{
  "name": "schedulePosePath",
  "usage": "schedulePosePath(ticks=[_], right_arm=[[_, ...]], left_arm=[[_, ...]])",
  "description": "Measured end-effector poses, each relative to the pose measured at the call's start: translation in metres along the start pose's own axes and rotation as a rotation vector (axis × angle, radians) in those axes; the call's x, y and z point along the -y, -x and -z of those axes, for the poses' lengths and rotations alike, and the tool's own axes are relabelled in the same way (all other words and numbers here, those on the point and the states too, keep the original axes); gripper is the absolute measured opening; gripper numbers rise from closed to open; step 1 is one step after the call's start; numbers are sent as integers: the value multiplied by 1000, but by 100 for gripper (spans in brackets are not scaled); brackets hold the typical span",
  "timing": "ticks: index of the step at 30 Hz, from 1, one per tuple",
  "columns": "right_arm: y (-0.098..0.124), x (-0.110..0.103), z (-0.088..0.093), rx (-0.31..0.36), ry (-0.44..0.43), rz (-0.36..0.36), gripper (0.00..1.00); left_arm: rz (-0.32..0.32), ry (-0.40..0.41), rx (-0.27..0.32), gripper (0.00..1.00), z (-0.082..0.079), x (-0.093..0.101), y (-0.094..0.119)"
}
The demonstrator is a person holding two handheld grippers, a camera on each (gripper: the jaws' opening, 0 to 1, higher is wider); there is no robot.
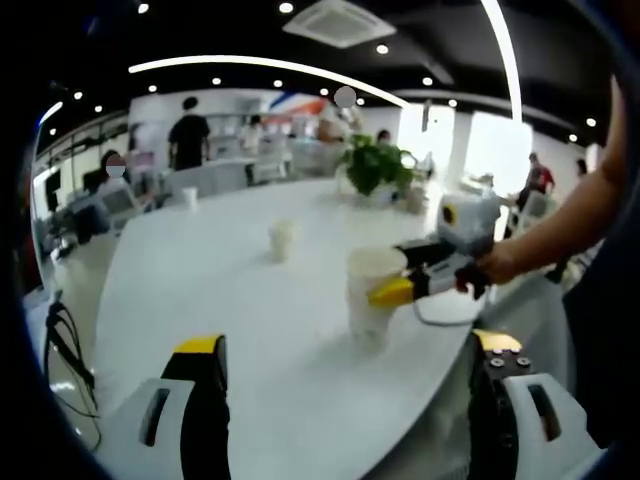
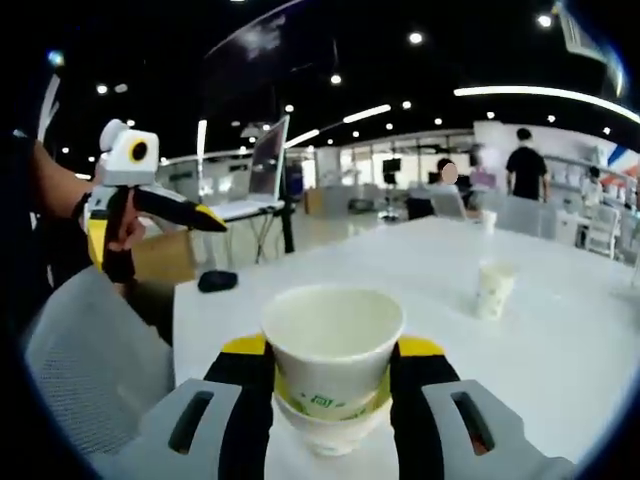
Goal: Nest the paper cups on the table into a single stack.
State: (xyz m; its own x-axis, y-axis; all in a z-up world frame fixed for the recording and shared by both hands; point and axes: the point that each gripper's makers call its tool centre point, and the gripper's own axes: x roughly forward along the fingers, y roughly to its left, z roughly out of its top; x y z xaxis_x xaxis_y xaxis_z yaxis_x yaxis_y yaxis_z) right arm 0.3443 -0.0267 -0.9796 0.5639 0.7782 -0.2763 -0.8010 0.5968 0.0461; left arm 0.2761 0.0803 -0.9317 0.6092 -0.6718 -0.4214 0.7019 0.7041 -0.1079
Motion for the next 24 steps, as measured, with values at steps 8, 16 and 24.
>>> schedulePosePath(ticks=[8,16,24], right_arm=[[0,-1,4,-33,46,14,46],[-1,-1,5,-51,61,23,46],[4,6,-13,-17,23,28,60]], left_arm=[[5,-3,0,98,-1,1,-1],[11,-8,4,98,-2,3,-2],[10,-9,10,98,-5,1,-2]])
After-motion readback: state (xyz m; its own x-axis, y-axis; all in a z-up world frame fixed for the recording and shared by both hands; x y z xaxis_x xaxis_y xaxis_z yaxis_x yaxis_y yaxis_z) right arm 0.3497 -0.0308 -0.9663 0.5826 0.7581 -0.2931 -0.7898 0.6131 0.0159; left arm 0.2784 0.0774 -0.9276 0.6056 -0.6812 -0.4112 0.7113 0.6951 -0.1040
